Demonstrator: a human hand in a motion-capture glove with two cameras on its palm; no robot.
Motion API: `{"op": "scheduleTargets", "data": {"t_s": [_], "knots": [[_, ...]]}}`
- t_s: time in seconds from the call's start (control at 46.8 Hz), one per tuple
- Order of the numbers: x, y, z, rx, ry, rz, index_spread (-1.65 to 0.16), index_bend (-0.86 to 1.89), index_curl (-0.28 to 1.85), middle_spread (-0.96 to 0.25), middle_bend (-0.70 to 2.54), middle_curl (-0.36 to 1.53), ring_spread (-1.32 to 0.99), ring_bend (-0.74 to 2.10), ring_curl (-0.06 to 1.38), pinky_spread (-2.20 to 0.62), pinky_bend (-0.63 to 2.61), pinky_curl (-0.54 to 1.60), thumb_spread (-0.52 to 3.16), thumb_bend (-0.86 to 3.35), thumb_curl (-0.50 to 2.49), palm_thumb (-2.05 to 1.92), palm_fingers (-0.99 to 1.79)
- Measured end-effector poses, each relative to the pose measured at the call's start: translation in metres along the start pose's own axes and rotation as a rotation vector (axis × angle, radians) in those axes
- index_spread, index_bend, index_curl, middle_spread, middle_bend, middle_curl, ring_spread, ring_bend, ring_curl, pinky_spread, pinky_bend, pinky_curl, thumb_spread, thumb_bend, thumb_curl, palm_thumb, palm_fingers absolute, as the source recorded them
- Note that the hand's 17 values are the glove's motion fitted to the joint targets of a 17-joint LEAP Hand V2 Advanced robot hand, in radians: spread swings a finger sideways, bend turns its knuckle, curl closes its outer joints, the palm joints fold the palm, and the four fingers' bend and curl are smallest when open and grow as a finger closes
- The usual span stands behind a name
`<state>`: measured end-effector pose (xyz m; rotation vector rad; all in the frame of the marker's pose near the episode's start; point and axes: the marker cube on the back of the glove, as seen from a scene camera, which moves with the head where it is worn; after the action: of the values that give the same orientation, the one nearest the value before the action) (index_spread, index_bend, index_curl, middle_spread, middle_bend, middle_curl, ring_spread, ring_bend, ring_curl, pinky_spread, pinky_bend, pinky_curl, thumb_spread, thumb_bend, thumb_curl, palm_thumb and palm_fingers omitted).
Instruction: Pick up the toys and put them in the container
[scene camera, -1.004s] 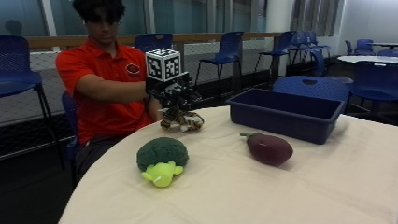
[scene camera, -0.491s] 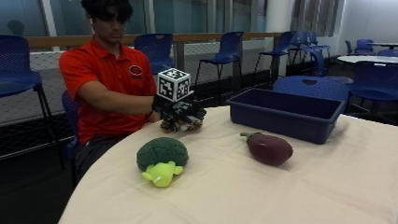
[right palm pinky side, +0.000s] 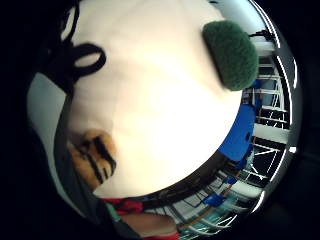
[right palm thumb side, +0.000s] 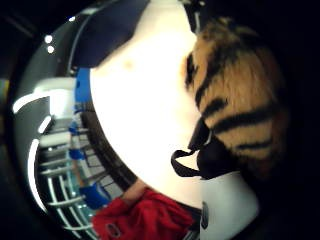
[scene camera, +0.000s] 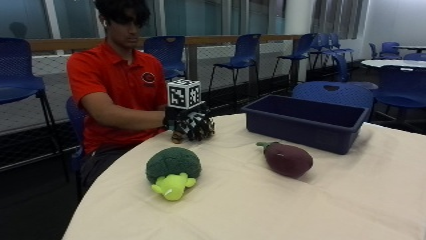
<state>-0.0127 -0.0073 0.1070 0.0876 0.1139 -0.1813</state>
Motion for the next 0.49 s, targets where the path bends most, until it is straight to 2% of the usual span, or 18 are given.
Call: {"op": "scheduleTargets", "data": {"t_s": [0.171, 0.491], "knots": [[0.008, -0.012, -0.014, -0.034, -0.036, -0.042, -0.4, 0.12, 0.2, -0.29, 0.36, 0.26, -0.37, 1.05, 0.37, -0.39, 1.2, 0.41, 1.24, 0.19, 0.41, 0.52, 0.84], [0.022, -0.066, -0.109, -0.072, -0.114, 0.001, -0.41, 0.16, 0.19, -0.4, 0.44, 0.34, -0.45, 1.04, 0.4, -0.46, 1.13, 0.41, 0.92, 0.15, 0.57, 0.63, 0.92]]}}
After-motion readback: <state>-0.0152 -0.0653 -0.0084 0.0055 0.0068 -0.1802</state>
